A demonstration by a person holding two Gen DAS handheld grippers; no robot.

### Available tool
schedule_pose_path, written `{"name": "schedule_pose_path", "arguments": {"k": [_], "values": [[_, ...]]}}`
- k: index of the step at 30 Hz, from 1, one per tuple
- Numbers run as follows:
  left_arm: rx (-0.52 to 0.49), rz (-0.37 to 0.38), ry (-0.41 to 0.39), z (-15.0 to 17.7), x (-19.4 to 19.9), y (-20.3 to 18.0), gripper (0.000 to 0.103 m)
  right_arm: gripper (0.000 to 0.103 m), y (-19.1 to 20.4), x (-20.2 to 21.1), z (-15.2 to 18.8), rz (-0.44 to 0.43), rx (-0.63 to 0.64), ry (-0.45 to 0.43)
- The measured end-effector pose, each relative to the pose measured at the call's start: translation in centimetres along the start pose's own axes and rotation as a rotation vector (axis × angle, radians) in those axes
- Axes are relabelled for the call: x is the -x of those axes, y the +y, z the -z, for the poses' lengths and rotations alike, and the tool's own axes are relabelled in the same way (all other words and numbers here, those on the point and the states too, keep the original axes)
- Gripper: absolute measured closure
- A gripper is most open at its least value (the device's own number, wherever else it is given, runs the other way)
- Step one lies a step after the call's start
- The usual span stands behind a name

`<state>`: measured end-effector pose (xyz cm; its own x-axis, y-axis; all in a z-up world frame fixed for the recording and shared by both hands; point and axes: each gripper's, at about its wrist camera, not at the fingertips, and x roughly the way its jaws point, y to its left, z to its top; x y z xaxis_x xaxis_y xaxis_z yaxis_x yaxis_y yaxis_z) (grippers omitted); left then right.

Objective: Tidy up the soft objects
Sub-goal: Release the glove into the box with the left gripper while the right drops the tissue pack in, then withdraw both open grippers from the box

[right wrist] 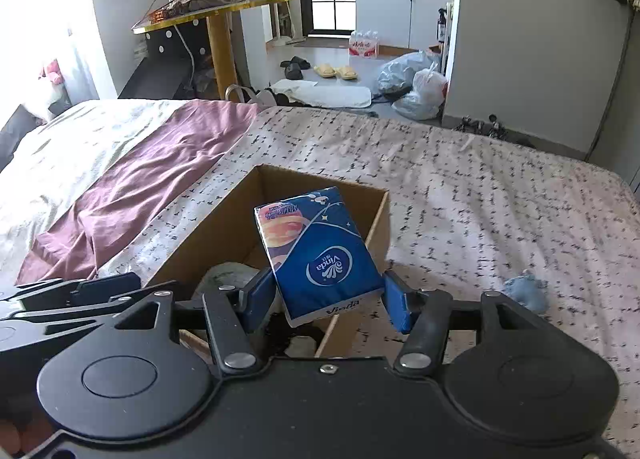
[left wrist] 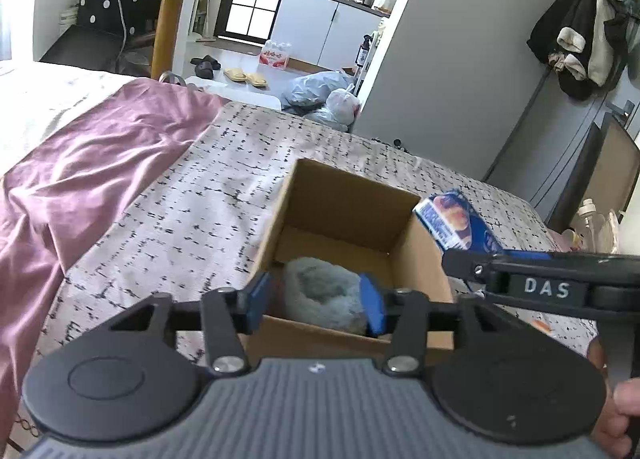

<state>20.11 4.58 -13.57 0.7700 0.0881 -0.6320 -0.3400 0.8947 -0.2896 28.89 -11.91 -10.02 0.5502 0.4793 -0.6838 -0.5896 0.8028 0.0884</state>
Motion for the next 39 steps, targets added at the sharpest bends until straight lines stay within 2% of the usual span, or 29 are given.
{"name": "schedule_pose_path", "arguments": {"k": [4,6,8,9,10,16,21,26,34,39], "values": [[0.006,-0.053,0.016,-0.7,-0.2,0.9,0.030,0.046,0.4,-0.9,0.0,-0.003,-0.021,0.010],[0.008,-0.068,0.025,-0.9,-0.3,1.3,0.028,0.044,0.6,-1.3,0.2,-0.012,-0.029,0.019],[0.010,-0.069,0.041,-1.0,-0.6,1.6,0.027,0.037,0.9,-1.6,0.3,-0.036,-0.009,0.025],[0.011,-0.068,0.047,-1.0,-0.7,1.7,0.026,0.026,1.0,-1.5,0.4,-0.032,0.002,0.024],[0.011,-0.070,0.052,-1.0,-0.8,1.8,0.025,0.021,1.1,-1.3,0.5,-0.022,0.007,0.017],[-0.006,-0.076,0.041,-1.2,-0.2,1.8,0.011,0.017,-0.1,0.2,1.3,-0.029,-0.026,0.023],[0.044,-0.051,0.005,-1.6,1.1,1.8,0.001,0.012,-1.0,1.7,2.2,-0.021,-0.049,0.011],[0.034,-0.033,0.000,-1.8,1.7,1.2,0.000,0.008,-2.4,3.6,3.0,-0.006,-0.084,-0.002],[-0.014,-0.010,0.047,-1.1,2.7,0.0,0.000,0.005,-5.0,6.2,4.3,-0.013,-0.118,-0.027],[-0.072,0.038,0.069,-1.0,3.9,-1.5,0.000,0.000,-6.5,8.0,4.9,-0.033,-0.140,-0.062]]}}
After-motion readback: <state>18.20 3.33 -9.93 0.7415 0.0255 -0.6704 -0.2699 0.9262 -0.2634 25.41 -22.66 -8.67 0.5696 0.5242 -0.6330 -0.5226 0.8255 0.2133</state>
